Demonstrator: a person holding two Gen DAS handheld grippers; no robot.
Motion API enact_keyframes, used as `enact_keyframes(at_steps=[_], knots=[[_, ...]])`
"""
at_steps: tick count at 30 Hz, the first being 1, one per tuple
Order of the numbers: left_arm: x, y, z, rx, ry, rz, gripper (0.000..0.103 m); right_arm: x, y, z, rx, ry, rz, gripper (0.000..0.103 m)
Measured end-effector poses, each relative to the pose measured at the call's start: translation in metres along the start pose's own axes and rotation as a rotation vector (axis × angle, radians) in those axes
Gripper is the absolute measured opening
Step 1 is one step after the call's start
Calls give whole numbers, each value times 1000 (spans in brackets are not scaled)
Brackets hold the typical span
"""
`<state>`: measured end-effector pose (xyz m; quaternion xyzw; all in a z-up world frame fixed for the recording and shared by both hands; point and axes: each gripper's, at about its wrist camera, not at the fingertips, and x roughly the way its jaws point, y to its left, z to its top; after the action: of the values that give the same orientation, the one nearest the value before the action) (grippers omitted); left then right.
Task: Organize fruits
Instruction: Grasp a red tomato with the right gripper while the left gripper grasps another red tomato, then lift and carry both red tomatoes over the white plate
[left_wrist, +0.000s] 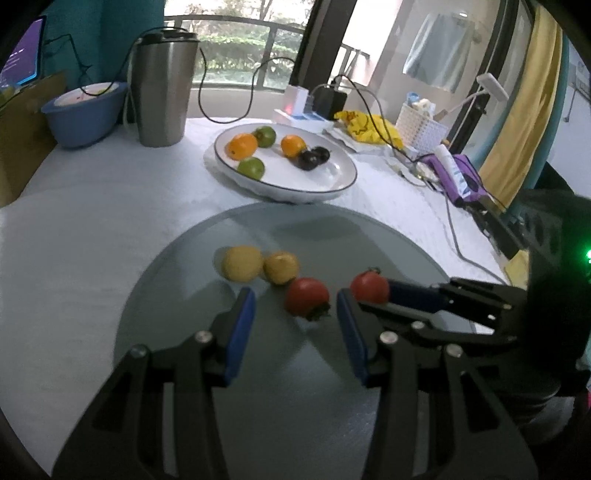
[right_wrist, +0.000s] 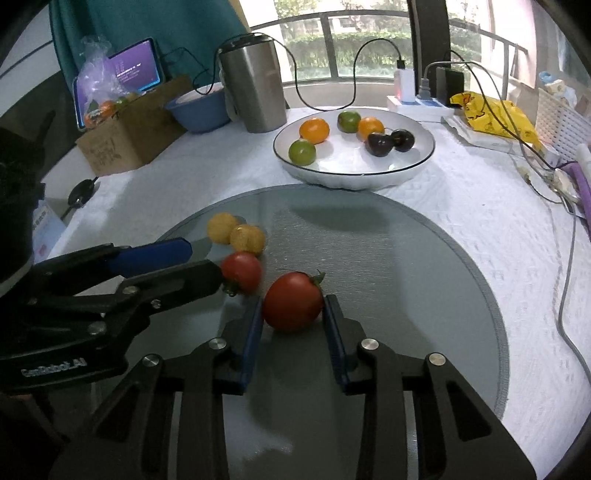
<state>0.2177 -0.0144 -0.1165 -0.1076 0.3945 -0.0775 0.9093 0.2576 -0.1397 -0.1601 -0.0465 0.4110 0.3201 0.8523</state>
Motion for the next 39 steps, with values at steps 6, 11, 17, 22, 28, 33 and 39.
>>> enact_keyframes(at_steps=[6, 11, 17, 22, 28, 33, 39], knots=[[12, -12, 3, 24, 35, 9, 48, -9, -15, -1, 23, -22, -4, 35], [20, -17, 3, 42, 56, 12, 47, -14, -29, 0, 40, -39, -10, 35], [24, -18, 3, 54, 63, 31, 32, -17, -38, 2, 50, -54, -10, 35], [19, -18, 5, 53, 46, 10, 29, -18, -38, 3, 43, -61, -11, 35], [12, -21, 8, 59, 28, -11, 29, -19, -38, 8, 35, -64, -14, 35], [7, -21, 15, 60, 8, -22, 29, -24, -37, 17, 24, -80, -21, 35], [3, -20, 28, 72, -10, -25, 29, -27, -38, 27, 20, -93, -27, 35]])
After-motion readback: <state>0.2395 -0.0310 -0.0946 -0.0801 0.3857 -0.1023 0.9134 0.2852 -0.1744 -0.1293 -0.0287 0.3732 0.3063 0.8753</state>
